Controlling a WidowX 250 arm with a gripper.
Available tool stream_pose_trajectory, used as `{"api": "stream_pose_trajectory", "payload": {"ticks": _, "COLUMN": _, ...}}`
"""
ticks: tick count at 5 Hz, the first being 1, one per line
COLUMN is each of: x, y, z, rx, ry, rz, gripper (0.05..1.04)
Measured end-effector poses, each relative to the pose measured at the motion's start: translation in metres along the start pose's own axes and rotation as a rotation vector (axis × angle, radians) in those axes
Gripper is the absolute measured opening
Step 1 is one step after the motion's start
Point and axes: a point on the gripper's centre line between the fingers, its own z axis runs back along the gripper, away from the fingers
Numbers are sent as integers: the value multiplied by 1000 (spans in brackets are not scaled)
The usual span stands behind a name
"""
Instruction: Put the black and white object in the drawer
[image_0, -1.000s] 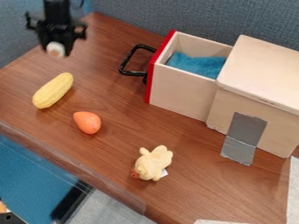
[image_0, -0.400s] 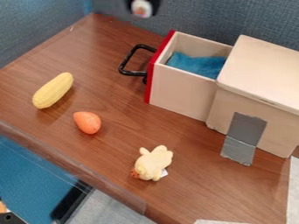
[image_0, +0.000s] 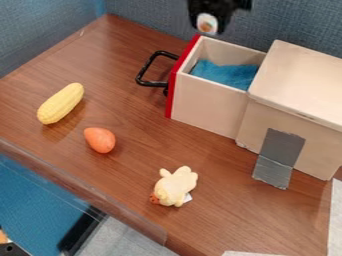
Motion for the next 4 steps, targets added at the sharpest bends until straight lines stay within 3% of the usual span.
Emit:
{"api": "stream_pose_trajectory", "payload": {"ticks": 1, "x": -7, "y": -9, "z": -24, "rx": 21, "ry": 42, "rz": -44, "gripper": 513}}
{"api": "stream_pose_trajectory", "payload": {"ticks": 2, "x": -9, "y": -14, "z": -28, "rx": 8, "ry": 52, "rz": -56, "gripper": 565}}
{"api": "stream_pose_trajectory", "payload": {"ticks": 3, "x": -10, "y": -18, "z": -28, "rx": -18, "ry": 58, "rz": -65, "gripper": 869}}
{"api": "stream_pose_trajectory", "payload": {"ticks": 4, "x": -12, "y": -18, "z": -28, "rx": -16, "ry": 67, "rz": -61, "gripper": 1013}}
